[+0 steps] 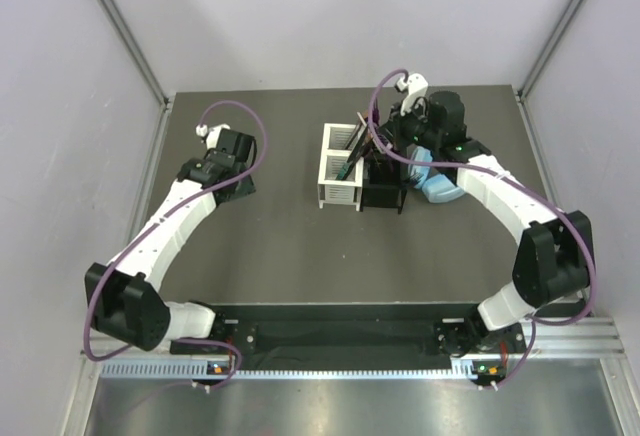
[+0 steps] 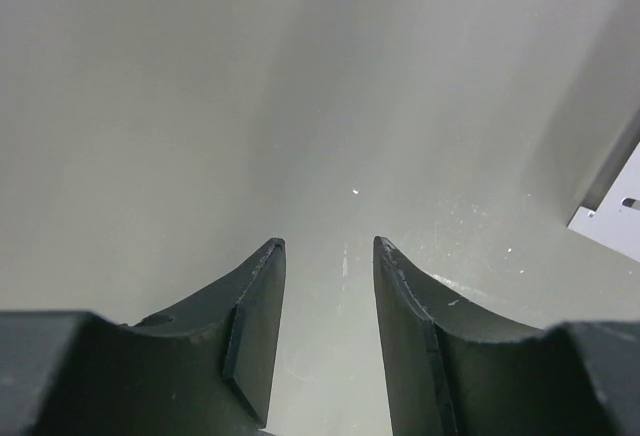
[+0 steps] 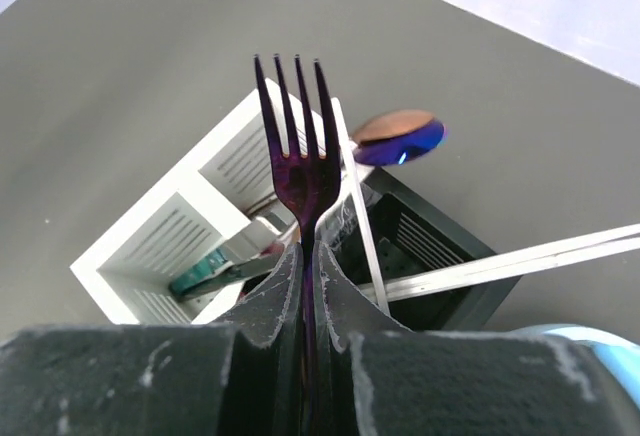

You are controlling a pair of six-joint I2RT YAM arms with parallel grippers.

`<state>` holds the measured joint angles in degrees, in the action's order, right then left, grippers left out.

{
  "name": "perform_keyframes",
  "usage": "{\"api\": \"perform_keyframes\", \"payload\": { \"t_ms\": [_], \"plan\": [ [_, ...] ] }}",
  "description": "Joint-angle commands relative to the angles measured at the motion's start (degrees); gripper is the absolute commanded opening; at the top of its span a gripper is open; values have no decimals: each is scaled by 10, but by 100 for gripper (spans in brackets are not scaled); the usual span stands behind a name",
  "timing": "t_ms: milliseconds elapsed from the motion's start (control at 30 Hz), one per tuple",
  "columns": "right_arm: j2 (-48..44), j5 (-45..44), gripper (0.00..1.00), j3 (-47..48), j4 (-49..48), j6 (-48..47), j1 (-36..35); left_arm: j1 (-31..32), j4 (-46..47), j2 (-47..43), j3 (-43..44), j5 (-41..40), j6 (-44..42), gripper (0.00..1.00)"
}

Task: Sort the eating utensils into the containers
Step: Place the fork in the container.

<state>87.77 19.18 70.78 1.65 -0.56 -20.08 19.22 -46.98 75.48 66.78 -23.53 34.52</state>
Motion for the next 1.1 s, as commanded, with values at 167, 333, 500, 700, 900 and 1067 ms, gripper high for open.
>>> {"api": "perform_keyframes", "payload": {
  "t_ms": [167, 333, 500, 700, 900, 1067],
  "plan": [
    [-21, 12, 0, -79, -130, 32, 7, -2, 14, 12, 39, 13, -12, 45],
    [-83, -6, 0, -139, -113, 37, 7, -2, 23, 23, 37, 29, -7, 45],
    [-128, -22, 10, -175, -95, 43, 7, -2, 33, 36, 45, 48, -9, 45],
    [-133, -28, 31, -165, -61, 35, 7, -2, 39, 59, 61, 67, -17, 46],
    [-117, -44, 38, -121, -43, 44, 7, -2, 27, 99, 99, 88, -23, 47],
    [-125, -103, 45, -29, 14, 48, 21, -2, 22, 123, 131, 95, -28, 49]
  ]
}}
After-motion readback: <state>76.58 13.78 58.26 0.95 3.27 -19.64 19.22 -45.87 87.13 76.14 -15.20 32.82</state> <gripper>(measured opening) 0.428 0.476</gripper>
